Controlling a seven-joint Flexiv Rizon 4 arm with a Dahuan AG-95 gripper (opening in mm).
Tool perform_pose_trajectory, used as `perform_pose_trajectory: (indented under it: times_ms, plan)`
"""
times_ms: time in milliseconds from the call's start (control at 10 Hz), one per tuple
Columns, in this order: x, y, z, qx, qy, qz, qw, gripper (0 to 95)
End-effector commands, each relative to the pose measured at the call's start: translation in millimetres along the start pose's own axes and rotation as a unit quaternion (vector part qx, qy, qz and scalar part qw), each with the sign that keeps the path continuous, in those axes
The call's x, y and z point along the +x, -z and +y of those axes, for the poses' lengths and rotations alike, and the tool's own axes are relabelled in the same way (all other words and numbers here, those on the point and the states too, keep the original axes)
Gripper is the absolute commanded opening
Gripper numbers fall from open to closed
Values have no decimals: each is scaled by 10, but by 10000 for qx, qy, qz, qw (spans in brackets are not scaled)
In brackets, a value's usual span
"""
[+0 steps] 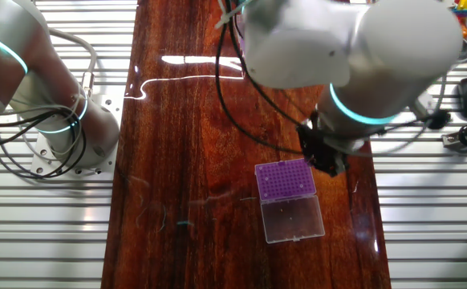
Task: Transfer all small pipette tips from one holder to another
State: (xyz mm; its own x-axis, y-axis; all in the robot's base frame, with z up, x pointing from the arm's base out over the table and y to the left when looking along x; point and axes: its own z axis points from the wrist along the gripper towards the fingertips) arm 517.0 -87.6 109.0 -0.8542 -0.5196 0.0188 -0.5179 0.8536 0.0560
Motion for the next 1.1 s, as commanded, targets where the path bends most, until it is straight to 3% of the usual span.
perform_pose_trajectory:
  times_ms: [100,500,800,1100]
  plan:
    - [-198,3,282,4,-250,2,9997,0]
    - [-478,-45,832,46,-671,25,9977,0]
    - [-494,-59,863,40,-710,18,9975,0]
    - [-494,-59,863,-89,163,-76,9998,0]
